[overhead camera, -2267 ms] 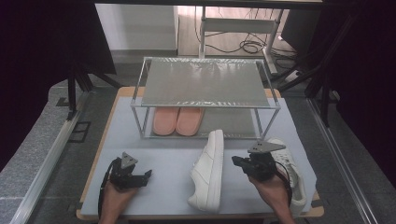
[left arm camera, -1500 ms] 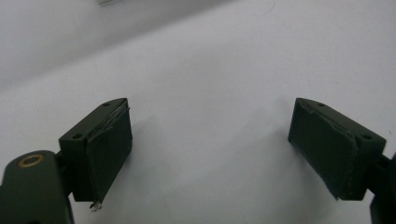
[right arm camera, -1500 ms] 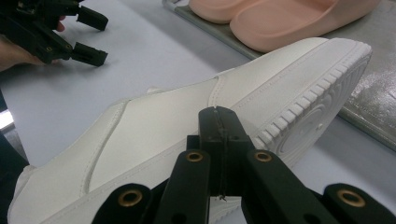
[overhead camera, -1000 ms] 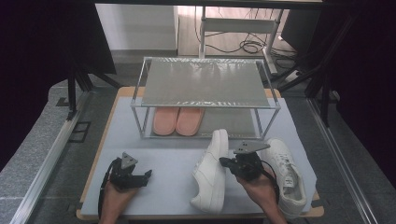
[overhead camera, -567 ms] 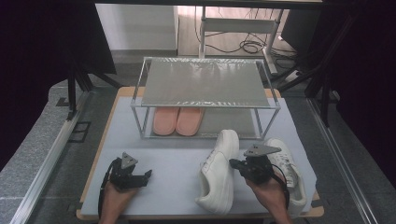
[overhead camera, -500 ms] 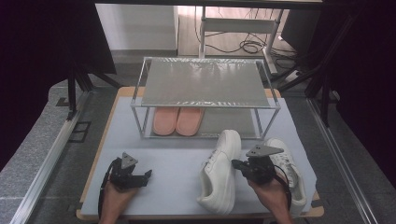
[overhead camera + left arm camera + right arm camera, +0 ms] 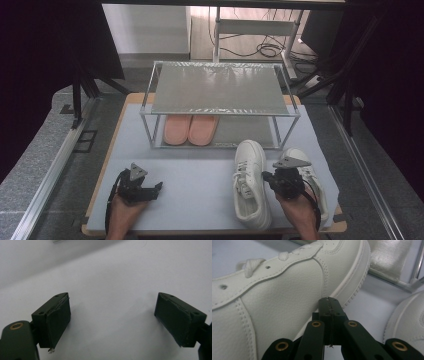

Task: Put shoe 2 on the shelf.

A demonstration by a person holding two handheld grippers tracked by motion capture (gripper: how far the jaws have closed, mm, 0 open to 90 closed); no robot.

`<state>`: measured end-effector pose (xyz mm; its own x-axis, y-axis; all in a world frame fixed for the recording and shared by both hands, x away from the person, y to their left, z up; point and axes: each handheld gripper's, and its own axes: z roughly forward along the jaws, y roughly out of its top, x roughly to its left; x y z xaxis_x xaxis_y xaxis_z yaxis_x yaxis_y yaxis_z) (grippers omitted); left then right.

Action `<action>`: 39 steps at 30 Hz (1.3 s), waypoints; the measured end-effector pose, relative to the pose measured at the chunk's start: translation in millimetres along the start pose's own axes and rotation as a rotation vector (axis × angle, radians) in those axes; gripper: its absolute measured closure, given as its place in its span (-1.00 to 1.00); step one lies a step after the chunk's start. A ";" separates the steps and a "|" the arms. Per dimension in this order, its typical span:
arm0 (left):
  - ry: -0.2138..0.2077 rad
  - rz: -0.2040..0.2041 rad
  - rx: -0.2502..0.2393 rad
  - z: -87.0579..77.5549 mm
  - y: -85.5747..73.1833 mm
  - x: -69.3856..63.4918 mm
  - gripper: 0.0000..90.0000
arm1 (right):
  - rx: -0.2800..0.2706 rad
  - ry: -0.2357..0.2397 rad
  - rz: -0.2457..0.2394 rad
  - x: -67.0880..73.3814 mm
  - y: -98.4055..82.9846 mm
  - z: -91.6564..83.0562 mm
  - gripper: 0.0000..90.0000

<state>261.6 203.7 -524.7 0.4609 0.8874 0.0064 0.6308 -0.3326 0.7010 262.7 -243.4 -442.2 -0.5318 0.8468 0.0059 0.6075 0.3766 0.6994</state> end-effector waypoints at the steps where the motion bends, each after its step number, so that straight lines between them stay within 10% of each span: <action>1: 0.000 0.000 0.000 0.0 0.0 0.0 -0.69 | 0.003 -0.006 0.003 0.0 0.1 0.4 1.00; 25: -0.006 -0.003 0.006 0.0 0.1 1.0 -0.69 | 0.106 -0.132 0.011 2.1 -1.7 13.1 1.00; 39: -0.003 -0.003 0.001 0.1 0.0 0.4 -0.69 | 0.097 0.122 0.045 14.8 -2.2 52.7 1.00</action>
<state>261.9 204.0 -524.8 0.4610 0.8874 0.0017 0.6328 -0.3301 0.7004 284.6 -211.9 -481.3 -0.5668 0.8140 0.1271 0.6835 0.3785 0.6241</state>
